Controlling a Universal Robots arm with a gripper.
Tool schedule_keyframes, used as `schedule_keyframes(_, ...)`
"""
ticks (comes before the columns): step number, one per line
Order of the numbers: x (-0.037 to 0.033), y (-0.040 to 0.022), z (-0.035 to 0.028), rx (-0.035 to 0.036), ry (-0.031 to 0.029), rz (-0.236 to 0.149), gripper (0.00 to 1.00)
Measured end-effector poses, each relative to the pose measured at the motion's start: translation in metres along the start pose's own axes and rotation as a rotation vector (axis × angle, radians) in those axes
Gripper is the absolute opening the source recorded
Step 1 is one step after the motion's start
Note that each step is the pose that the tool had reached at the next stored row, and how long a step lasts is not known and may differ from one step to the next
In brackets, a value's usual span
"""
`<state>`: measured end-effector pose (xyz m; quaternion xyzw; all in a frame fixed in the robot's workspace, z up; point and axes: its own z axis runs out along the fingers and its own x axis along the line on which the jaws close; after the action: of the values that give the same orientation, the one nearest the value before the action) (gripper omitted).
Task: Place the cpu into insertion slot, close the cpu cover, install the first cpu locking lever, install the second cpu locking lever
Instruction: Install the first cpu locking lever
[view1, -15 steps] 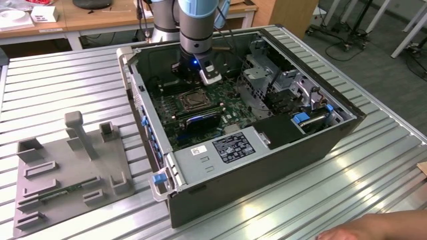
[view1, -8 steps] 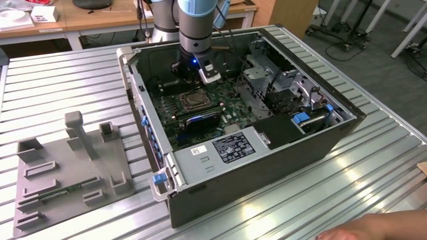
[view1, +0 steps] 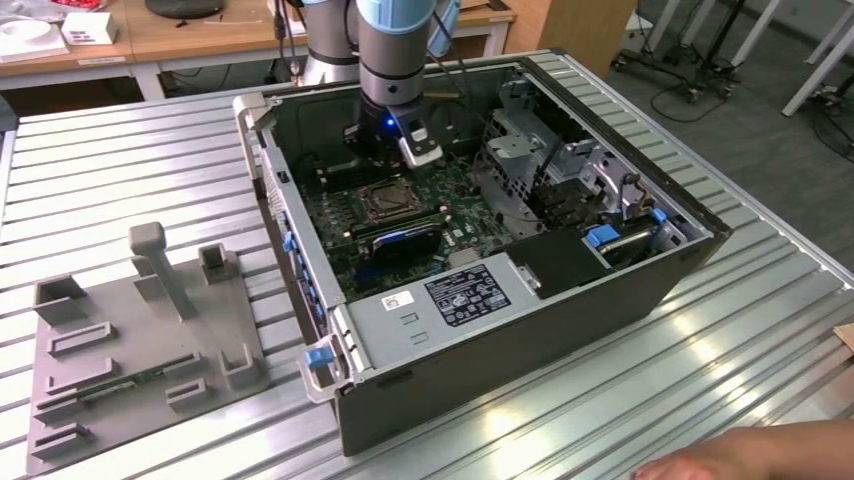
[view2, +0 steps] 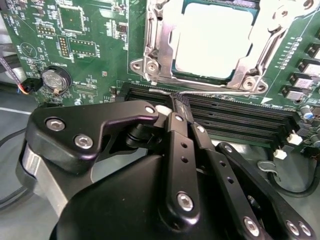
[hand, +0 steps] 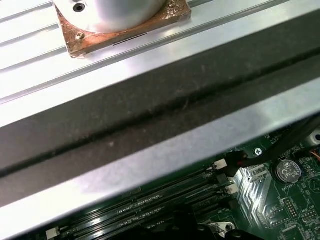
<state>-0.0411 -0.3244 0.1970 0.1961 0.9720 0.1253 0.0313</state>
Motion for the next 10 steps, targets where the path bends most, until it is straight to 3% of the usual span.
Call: schedule_keyframes(10,-0.0048,0.0018,0.0013,0.002,-0.002,0.002,0.1)
